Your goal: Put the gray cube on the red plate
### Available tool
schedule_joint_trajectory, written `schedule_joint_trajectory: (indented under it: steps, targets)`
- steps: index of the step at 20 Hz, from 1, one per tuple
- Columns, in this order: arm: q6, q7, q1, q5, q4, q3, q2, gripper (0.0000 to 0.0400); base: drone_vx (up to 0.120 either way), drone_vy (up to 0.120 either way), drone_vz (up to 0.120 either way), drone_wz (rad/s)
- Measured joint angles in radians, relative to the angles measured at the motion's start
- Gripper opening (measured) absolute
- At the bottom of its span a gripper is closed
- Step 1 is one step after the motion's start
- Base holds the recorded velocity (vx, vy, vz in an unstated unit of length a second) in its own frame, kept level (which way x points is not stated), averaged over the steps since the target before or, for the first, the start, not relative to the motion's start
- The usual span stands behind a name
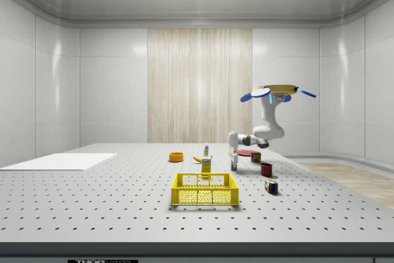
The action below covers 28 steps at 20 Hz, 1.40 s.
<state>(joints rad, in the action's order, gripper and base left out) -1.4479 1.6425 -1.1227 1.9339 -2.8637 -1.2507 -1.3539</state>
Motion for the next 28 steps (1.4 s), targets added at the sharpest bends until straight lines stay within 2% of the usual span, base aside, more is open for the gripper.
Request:
schedule_joint_trajectory:
  steps: [2, 6, 10, 16, 20, 24, 28]
  targets:
    - [-0.011, 0.000, -0.001, 0.010, 0.003, 0.012, -0.007, 0.0400, 0.000, 0.000, 0.000, 0.000]
    - [-0.025, 0.001, -0.005, 0.020, 0.008, 0.025, -0.017, 0.0310, 0.000, 0.000, 0.000, 0.000]
    - [-0.035, 0.002, -0.008, 0.023, 0.010, 0.030, -0.025, 0.0272, 0.000, 0.000, 0.000, 0.000]
    - [-0.044, 0.006, -0.011, 0.017, 0.010, 0.027, -0.035, 0.0255, 0.000, 0.000, 0.000, 0.000]
    - [-0.033, 0.012, -0.013, -0.022, 0.002, -0.013, -0.037, 0.0252, 0.000, 0.000, 0.000, 0.000]
    - [-0.018, 0.020, -0.016, -0.075, -0.008, -0.067, -0.039, 0.0251, -0.010, -0.020, 0.120, 0.000]
    - [-0.015, 0.025, -0.020, -0.108, -0.012, -0.099, -0.046, 0.0251, -0.120, -0.120, 0.120, 0.000]
